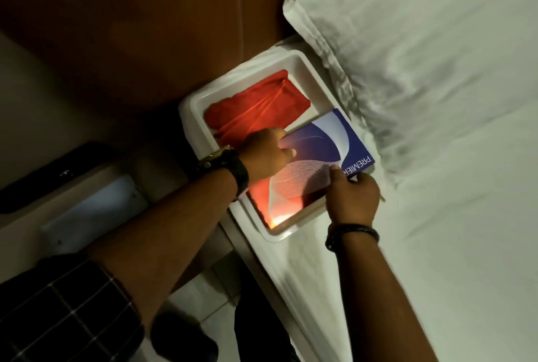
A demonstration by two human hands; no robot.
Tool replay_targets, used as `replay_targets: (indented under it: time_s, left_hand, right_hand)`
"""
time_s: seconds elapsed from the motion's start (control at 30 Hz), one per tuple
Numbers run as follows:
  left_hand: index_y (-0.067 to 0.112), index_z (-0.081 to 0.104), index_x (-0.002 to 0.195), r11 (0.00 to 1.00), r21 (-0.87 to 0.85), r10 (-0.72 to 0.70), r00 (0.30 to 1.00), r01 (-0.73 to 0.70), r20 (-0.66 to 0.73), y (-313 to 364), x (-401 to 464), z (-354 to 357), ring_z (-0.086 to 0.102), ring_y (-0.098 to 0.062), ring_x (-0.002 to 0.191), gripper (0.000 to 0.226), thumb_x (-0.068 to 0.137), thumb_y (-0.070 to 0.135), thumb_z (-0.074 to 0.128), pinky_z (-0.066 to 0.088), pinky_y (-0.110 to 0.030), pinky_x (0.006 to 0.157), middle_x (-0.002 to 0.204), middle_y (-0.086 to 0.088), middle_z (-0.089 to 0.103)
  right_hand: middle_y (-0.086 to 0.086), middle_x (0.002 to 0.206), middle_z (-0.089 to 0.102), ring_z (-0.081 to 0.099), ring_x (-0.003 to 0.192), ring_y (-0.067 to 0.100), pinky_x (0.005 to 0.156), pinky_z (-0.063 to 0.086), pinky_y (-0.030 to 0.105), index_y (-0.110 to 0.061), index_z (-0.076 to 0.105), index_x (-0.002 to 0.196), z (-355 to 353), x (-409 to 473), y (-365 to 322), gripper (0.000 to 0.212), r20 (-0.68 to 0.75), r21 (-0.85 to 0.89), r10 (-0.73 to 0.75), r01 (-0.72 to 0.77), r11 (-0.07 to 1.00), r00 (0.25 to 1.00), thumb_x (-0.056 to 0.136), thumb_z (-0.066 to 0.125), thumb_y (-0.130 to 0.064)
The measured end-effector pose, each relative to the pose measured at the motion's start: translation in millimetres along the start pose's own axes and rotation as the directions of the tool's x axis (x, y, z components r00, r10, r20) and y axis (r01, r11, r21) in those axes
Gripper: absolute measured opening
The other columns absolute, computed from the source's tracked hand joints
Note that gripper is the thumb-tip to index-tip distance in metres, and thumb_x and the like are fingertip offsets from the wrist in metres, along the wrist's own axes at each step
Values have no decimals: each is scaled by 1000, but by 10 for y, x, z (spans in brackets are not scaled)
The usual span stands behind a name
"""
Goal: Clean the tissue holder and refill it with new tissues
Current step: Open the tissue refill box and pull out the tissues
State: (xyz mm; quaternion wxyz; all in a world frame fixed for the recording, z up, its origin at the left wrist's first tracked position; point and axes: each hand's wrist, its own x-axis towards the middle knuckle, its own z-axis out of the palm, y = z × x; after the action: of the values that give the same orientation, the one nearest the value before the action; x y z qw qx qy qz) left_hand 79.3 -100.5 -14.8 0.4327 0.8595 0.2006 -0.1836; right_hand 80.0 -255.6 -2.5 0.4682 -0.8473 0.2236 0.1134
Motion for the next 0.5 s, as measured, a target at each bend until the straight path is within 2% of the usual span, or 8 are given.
replay_targets:
  time_s: [0.1, 0.2, 0.27, 0.3, 0.37, 0.43, 0.47, 0.5]
  left_hand:
    - [17, 67, 104, 982, -171, -64, 990, 86, 128, -76, 55, -64, 67, -20, 93, 21, 89, 30, 60, 54, -36, 86, 100, -3, 71]
    - [16, 68, 103, 982, -169, -59, 987, 85, 150, -100, 95, -79, 67, -21, 94, 22, 90, 31, 59, 53, -43, 91, 101, -5, 72]
    - [13, 68, 106, 976, -200, -54, 989, 81, 135, -89, 79, -88, 66, -24, 98, 22, 93, 27, 57, 52, -45, 94, 104, -9, 71]
    - [12, 68, 109, 969, -235, -52, 990, 82, 132, -85, 62, -101, 66, -25, 99, 23, 94, 25, 55, 52, -44, 95, 106, -10, 71]
    - [11, 67, 111, 954, -292, -40, 992, 73, 119, -50, -27, -138, 66, -21, 98, 24, 96, 23, 53, 52, -40, 94, 105, -9, 71]
    - [8, 68, 105, 948, -317, -10, 997, 33, 76, 35, -178, -182, 67, -10, 86, 22, 96, 21, 53, 52, -34, 85, 93, -6, 71]
    - [6, 68, 104, 945, -326, 1, 998, 17, 56, 95, -254, -191, 66, -8, 85, 22, 96, 21, 53, 51, -34, 84, 90, -7, 71]
    - [4, 67, 108, 940, -342, 9, 999, 5, 39, 167, -351, -210, 66, -12, 91, 25, 96, 21, 53, 51, -35, 88, 97, -10, 71]
  right_hand:
    - [8, 91, 69, 57, 77, 19, 68, 37, 24, -3, 67, 98, 11, 11, 37, 27, 11, 16, 56, -56, 998, 998, 91, 59, -27]
    - [7, 87, 65, 57, 77, 23, 67, 45, 28, 0, 64, 96, 1, 83, 13, 21, 34, 62, 125, -126, 990, 992, 89, 56, -19]
    - [6, 88, 61, 56, 75, 25, 63, 44, 28, 2, 58, 105, 31, 112, -19, 24, 82, 62, 140, -146, 987, 987, 86, 52, -11]
    - [6, 92, 62, 57, 74, 24, 63, 46, 28, 2, 54, 115, 51, 101, -48, 32, 107, 56, 133, -140, 989, 985, 85, 50, -9]
    - [9, 110, 64, 62, 87, 26, 78, 54, 37, -3, 43, 131, 54, 28, -123, 47, 136, 93, 126, -139, 986, 983, 85, 48, -8]
    - [12, 119, 62, 61, 103, 31, 94, 51, 46, -4, 38, 135, 1, -46, -191, 49, 115, 130, 111, -126, 983, 987, 88, 49, -10]
    - [9, 116, 63, 61, 106, 31, 96, 49, 45, -4, 40, 132, -47, -71, -219, 44, 91, 137, 96, -107, 985, 991, 90, 50, -13]
    - [3, 108, 63, 61, 105, 29, 96, 49, 44, -7, 44, 125, -115, -113, -250, 36, 66, 149, 73, -82, 985, 995, 92, 51, -17]
